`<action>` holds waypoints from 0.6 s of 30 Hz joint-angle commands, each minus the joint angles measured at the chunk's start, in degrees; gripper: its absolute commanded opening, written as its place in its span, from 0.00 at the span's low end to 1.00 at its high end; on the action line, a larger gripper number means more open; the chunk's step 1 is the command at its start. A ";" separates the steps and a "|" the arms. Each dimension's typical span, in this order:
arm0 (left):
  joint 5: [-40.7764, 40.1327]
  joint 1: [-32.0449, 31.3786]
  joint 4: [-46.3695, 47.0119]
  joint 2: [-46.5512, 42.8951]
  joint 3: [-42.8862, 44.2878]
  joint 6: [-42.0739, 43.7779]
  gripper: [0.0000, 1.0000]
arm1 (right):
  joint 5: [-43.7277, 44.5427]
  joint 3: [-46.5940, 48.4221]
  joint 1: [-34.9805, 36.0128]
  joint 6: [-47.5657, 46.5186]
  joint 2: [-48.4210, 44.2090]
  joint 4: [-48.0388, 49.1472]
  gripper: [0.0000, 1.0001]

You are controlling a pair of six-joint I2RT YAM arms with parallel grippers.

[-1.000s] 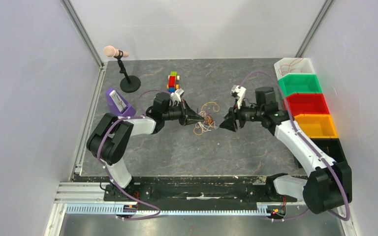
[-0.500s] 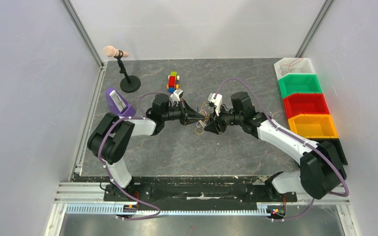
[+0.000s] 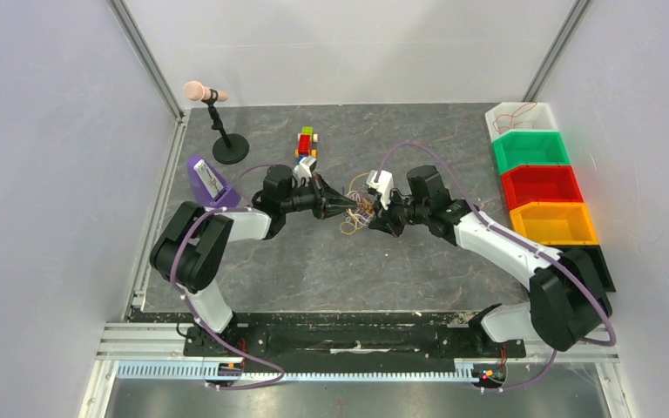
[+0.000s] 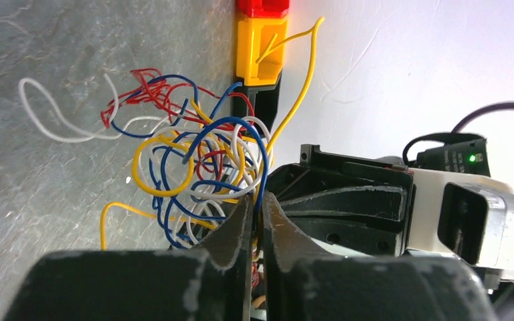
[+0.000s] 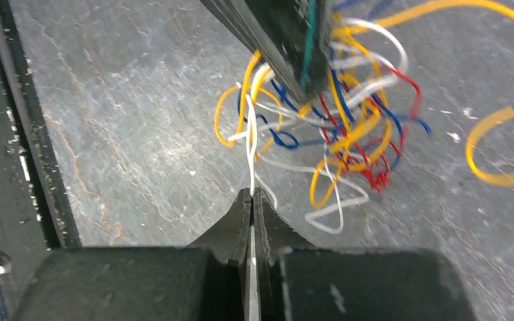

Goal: Untangle the cables

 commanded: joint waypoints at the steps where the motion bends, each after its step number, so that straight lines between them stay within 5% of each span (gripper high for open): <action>1: -1.23 3.04 -4.08 -5.16 -1.65 4.15 0.18 | 7.92 -0.20 -0.60 -2.07 -7.17 -1.83 0.00; 3: -2.60 4.07 -8.54 -6.58 -3.00 6.75 0.28 | 11.70 0.61 -1.22 -2.09 -10.33 -1.92 0.00; 8: -6.63 6.49 -19.18 -9.02 -4.91 14.15 0.29 | 18.83 6.36 -3.14 -2.25 -15.84 -1.74 0.00; 14: -10.03 7.31 -27.43 -10.20 -5.18 20.79 0.07 | 19.89 15.66 -5.14 -1.31 -18.43 1.07 0.00; 18: -9.62 7.32 -27.85 -11.07 -5.35 24.23 0.02 | 18.74 21.81 -5.32 0.33 -17.81 3.06 0.00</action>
